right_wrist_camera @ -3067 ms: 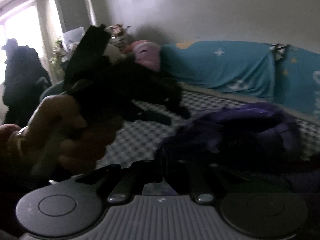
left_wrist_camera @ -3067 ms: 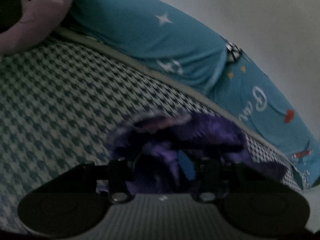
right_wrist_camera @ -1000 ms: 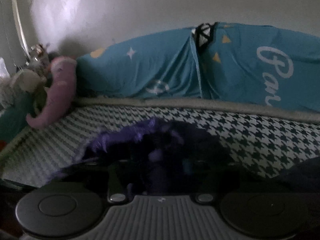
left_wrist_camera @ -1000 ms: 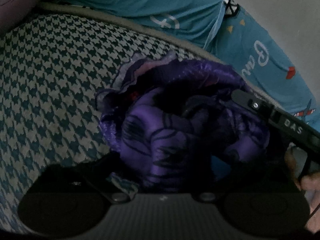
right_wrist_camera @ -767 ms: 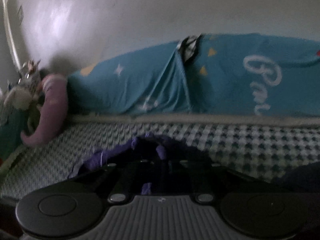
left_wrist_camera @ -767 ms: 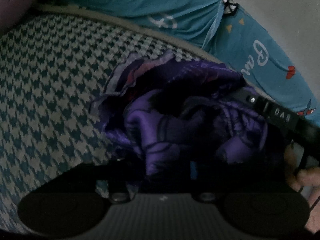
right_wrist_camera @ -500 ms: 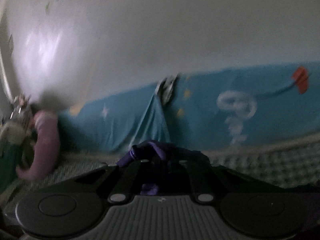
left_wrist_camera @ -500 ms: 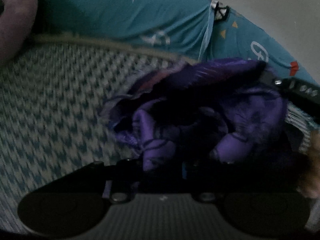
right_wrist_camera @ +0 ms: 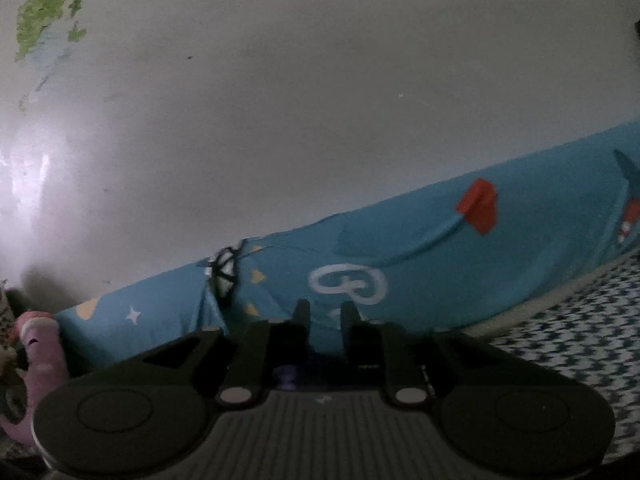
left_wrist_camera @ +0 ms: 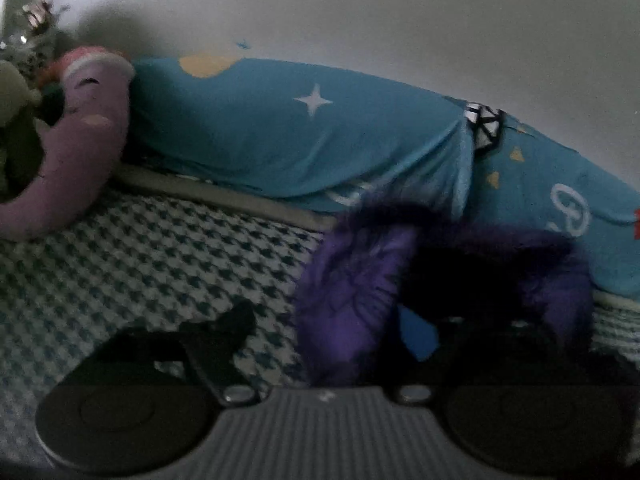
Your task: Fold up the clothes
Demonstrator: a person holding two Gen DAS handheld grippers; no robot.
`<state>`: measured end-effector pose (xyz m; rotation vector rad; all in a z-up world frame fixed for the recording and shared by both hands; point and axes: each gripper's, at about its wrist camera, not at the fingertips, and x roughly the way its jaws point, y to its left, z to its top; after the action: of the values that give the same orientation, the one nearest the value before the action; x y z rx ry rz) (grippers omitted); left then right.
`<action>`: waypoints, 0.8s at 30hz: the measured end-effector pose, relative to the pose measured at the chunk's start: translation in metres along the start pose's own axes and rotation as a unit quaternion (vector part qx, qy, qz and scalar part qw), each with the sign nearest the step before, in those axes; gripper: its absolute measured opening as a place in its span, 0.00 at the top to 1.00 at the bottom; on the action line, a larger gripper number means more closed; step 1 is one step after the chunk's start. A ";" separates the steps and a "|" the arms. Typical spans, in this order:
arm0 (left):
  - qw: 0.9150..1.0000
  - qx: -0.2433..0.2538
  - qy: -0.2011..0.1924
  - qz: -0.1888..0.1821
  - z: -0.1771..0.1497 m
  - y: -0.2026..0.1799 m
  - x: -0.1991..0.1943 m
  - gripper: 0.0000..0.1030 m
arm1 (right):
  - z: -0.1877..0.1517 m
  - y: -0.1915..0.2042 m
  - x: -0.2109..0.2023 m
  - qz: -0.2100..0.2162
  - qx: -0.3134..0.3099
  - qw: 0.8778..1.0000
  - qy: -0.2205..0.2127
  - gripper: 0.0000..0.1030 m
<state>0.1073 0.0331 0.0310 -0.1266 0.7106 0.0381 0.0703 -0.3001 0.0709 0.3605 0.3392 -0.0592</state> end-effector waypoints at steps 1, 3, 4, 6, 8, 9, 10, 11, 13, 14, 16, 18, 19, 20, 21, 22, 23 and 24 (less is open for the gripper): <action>1.000 -0.002 -0.004 -0.002 0.001 0.002 -0.002 0.17 | 0.000 -0.005 -0.001 -0.002 0.002 1.000 0.006 0.83; 1.000 -0.006 -0.008 -0.007 0.002 0.005 -0.005 0.17 | -0.001 -0.016 -0.003 -0.008 0.011 1.000 0.018 0.83; 1.000 -0.007 -0.007 -0.012 0.002 0.003 -0.007 0.16 | -0.003 -0.022 -0.003 -0.011 0.012 1.000 0.026 0.83; 1.000 -0.003 0.002 -0.022 0.002 0.001 -0.006 0.15 | -0.008 -0.032 -0.004 -0.019 0.011 0.999 0.045 0.82; 0.999 0.003 0.015 -0.035 0.000 -0.004 -0.004 0.15 | -0.012 -0.039 -0.003 -0.027 0.008 0.998 0.062 0.80; 0.999 0.007 0.023 -0.043 -0.003 -0.006 -0.004 0.15 | -0.013 -0.041 -0.002 -0.028 0.006 0.997 0.070 0.79; 0.998 0.010 0.030 -0.051 -0.006 -0.009 -0.004 0.15 | -0.015 -0.044 -0.002 -0.028 0.002 0.997 0.078 0.75; 0.998 0.013 0.036 -0.059 -0.008 -0.011 -0.006 0.15 | -0.017 -0.045 -0.001 -0.027 -0.004 0.996 0.086 0.71; 0.996 0.020 0.044 -0.078 -0.013 -0.016 -0.010 0.15 | -0.022 -0.047 0.000 -0.025 -0.017 0.994 0.101 0.64; 0.995 0.024 0.045 -0.087 -0.015 -0.018 -0.012 0.14 | -0.025 -0.048 0.001 -0.025 -0.022 0.993 0.111 0.62; 0.993 0.038 0.044 -0.103 -0.020 -0.023 -0.016 0.14 | -0.030 -0.049 0.004 -0.026 -0.033 0.990 0.131 0.58; 0.991 0.054 0.044 -0.115 -0.025 -0.029 -0.019 0.14 | -0.036 -0.050 0.008 -0.029 -0.040 0.987 0.150 0.55; 0.990 0.063 0.045 -0.121 -0.028 -0.033 -0.020 0.14 | -0.039 -0.051 0.009 -0.029 -0.043 0.986 0.159 0.54; 0.988 0.071 0.046 -0.129 -0.031 -0.036 -0.021 0.14 | -0.042 -0.052 0.010 -0.030 -0.045 0.984 0.167 0.53; 0.986 0.078 0.046 -0.136 -0.033 -0.040 -0.022 0.14 | -0.045 -0.053 0.011 -0.028 -0.047 0.983 0.174 0.53; 0.985 0.086 0.047 -0.144 -0.035 -0.043 -0.023 0.14 | -0.047 -0.053 0.011 -0.025 -0.048 0.982 0.180 0.51; 0.983 0.093 0.049 -0.151 -0.037 -0.046 -0.025 0.14 | -0.049 -0.053 0.012 -0.023 -0.049 0.981 0.185 0.49; 0.981 0.101 0.050 -0.158 -0.040 -0.050 -0.026 0.14 | -0.051 -0.053 0.013 -0.021 -0.050 0.980 0.191 0.48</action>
<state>0.0659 -0.0209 0.0233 -0.0456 0.7832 -0.3461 0.0603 -0.3309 0.0037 0.2625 0.7277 -0.0143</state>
